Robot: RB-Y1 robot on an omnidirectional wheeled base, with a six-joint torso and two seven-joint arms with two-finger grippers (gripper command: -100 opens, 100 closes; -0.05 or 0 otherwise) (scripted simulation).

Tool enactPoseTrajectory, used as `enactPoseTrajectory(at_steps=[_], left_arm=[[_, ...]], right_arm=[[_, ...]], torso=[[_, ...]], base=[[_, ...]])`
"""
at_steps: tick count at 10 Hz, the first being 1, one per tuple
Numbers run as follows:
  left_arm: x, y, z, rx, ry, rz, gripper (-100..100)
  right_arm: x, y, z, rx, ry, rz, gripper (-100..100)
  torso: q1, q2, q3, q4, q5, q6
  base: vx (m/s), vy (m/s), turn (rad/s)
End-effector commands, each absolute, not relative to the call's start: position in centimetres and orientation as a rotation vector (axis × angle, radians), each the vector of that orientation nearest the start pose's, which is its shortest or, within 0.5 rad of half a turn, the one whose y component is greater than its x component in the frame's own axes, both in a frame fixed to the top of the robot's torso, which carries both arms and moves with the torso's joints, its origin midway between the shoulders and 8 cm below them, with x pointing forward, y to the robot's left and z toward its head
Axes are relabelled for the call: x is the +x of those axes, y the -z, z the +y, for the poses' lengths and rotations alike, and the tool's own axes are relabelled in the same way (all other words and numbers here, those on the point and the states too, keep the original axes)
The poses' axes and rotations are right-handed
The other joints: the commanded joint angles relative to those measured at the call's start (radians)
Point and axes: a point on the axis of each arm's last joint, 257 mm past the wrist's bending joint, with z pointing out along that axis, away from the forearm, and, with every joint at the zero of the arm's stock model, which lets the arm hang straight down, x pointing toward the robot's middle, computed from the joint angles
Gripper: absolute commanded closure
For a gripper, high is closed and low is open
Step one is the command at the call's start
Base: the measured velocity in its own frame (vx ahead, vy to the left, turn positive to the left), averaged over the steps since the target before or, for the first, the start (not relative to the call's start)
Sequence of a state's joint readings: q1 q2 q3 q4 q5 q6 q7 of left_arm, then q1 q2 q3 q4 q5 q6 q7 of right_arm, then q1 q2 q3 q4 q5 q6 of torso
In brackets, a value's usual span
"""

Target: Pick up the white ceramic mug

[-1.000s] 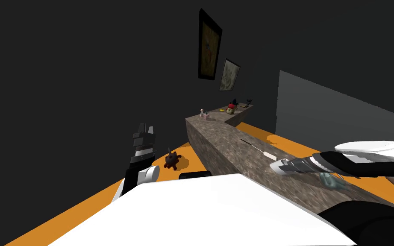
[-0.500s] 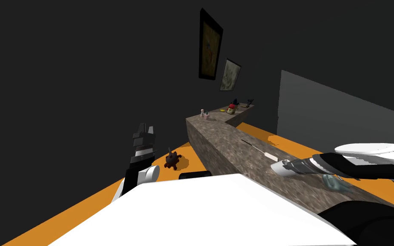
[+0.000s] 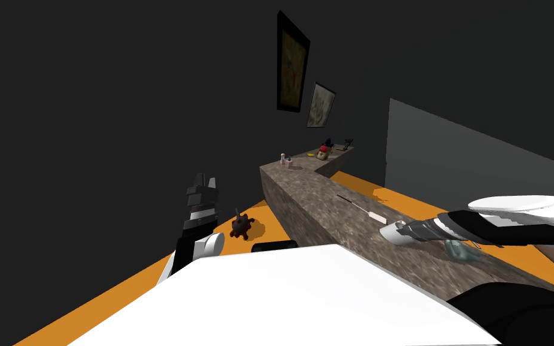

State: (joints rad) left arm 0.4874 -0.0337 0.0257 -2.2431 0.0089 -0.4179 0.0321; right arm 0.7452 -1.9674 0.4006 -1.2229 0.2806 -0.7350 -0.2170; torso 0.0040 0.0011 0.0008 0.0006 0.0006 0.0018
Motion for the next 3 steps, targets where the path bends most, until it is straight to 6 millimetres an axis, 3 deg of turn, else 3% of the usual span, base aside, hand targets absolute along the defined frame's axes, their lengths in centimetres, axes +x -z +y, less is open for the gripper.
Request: enactPoseTrajectory(at_steps=[1,2,3], left_arm=[[36.24,0.41,29.56,-0.787,1.290,0.637,0],[36.24,0.41,29.56,-0.786,1.290,0.637,0],[36.25,0.41,29.56,-0.786,1.290,0.637,0]], right_arm=[[18.06,23.85,-66.81,-0.282,0.034,2.933,100],[17.56,24.09,-67.00,-0.270,0.036,2.933,100],[17.58,24.03,-66.97,-0.273,0.035,2.933,0]], torso=[[0.000,0.000,0.000,0.000,0.000,0.000],[0.000,0.000,0.000,0.000,0.000,0.000],[0.000,0.000,0.000,0.000,0.000,-0.001]], base=[[-0.010,0.009,-0.109],[-0.005,0.003,-0.021],[0.000,0.000,0.000]])
